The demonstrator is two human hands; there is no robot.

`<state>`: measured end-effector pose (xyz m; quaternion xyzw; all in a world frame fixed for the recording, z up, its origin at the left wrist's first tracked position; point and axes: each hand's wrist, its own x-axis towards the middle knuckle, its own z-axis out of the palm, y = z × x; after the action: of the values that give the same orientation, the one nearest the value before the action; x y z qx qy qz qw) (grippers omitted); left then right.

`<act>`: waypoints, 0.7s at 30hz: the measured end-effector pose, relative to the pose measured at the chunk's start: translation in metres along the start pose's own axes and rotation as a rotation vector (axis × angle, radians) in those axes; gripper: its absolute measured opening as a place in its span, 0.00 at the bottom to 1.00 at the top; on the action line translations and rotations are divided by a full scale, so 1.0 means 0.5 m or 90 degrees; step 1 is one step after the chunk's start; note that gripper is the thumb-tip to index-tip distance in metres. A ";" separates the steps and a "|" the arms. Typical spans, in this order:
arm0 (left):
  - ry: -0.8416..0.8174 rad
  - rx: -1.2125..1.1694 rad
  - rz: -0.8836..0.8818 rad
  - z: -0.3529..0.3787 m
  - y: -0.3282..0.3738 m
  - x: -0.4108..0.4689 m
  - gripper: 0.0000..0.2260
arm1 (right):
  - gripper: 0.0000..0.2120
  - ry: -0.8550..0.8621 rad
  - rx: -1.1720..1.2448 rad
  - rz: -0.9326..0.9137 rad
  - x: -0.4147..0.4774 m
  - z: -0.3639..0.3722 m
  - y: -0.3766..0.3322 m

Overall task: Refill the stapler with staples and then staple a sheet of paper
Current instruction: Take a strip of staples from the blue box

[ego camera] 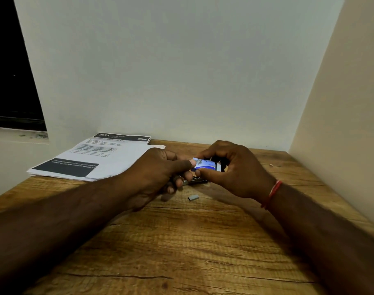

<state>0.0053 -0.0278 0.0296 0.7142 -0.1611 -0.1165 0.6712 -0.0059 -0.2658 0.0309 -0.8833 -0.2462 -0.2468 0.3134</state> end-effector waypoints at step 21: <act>0.029 0.590 0.352 -0.036 0.010 0.003 0.13 | 0.31 -0.092 0.106 0.092 -0.004 -0.007 -0.012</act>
<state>0.0130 -0.0120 0.0359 0.8688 -0.3628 0.1634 0.2946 -0.0118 -0.2648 0.0347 -0.8852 -0.2235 -0.1379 0.3840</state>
